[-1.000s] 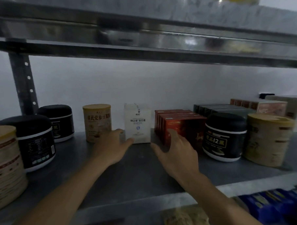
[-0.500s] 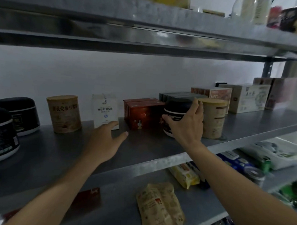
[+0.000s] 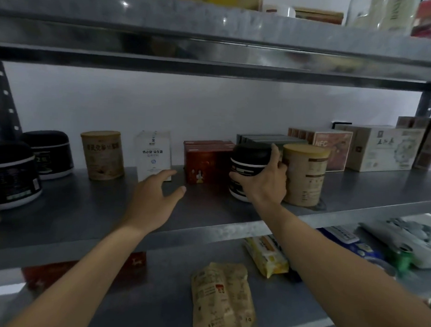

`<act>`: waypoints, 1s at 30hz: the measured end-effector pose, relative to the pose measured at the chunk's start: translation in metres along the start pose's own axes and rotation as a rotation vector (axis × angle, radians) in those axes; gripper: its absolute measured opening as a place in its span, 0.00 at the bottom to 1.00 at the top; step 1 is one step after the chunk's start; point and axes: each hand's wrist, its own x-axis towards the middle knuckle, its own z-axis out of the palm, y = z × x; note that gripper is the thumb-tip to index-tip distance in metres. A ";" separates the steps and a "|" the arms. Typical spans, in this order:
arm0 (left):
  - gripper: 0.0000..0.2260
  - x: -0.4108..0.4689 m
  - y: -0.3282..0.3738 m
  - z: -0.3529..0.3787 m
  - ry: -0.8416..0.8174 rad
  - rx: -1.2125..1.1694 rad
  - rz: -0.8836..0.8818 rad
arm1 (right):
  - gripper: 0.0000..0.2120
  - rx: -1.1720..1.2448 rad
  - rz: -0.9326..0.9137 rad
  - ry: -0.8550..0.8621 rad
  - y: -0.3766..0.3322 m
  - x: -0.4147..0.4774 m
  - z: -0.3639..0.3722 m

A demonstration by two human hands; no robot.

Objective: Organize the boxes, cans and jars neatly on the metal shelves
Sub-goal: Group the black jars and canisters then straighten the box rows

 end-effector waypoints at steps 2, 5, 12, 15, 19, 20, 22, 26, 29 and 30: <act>0.22 -0.002 0.001 0.002 0.018 -0.021 -0.023 | 0.55 0.040 -0.070 0.016 0.002 -0.010 -0.009; 0.22 -0.002 0.005 0.006 0.027 -0.066 -0.070 | 0.52 0.137 -0.161 0.051 0.004 -0.028 -0.030; 0.22 0.010 0.044 0.042 -0.021 -0.186 -0.076 | 0.50 0.227 -0.251 0.065 0.013 -0.044 -0.094; 0.25 0.021 0.064 0.064 -0.084 -0.271 -0.104 | 0.48 0.185 -0.235 0.101 0.026 -0.043 -0.121; 0.34 0.033 0.100 0.102 -0.163 -0.394 -0.085 | 0.50 0.165 -0.235 0.151 0.051 -0.040 -0.150; 0.36 0.035 0.110 0.113 -0.189 -0.439 -0.079 | 0.50 0.154 -0.236 0.159 0.056 -0.039 -0.157; 0.43 0.041 0.128 0.133 -0.230 -0.511 -0.050 | 0.50 0.129 -0.245 0.166 0.065 -0.035 -0.167; 0.52 0.052 0.153 0.168 -0.269 -0.595 -0.035 | 0.50 0.105 -0.242 0.189 0.079 -0.025 -0.179; 0.54 0.054 0.167 0.186 -0.267 -0.634 -0.014 | 0.51 0.096 -0.245 0.201 0.087 -0.018 -0.182; 0.56 0.054 0.170 0.191 -0.265 -0.653 0.001 | 0.51 0.099 -0.245 0.203 0.089 -0.016 -0.184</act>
